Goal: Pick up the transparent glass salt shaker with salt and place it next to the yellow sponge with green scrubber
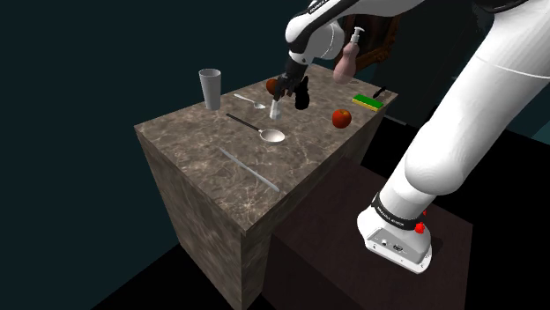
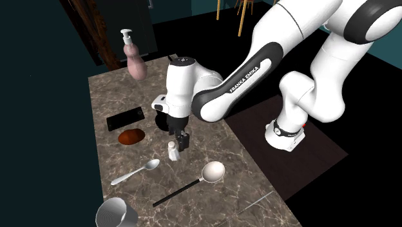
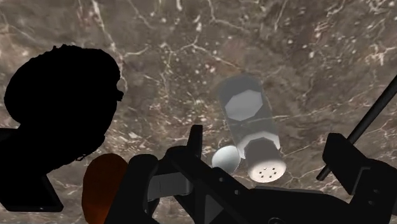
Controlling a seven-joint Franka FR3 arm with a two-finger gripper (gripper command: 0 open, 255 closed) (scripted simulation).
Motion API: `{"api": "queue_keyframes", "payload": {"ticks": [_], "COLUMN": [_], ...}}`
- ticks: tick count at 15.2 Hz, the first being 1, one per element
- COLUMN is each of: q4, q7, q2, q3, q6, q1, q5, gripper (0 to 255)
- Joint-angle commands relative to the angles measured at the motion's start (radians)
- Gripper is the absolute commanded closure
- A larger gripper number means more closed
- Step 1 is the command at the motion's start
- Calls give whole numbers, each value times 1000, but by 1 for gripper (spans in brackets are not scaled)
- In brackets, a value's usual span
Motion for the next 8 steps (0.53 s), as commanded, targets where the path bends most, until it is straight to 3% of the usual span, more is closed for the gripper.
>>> {"api": "queue_keyframes", "payload": {"ticks": [1, 8], "q4": [4, 4], "q7": [-18, -45], "q2": [31, 75], "q3": [2, 8], "q6": [25, 64], "q1": [3, 7], "q5": [25, 64], "gripper": [0, 0]}}
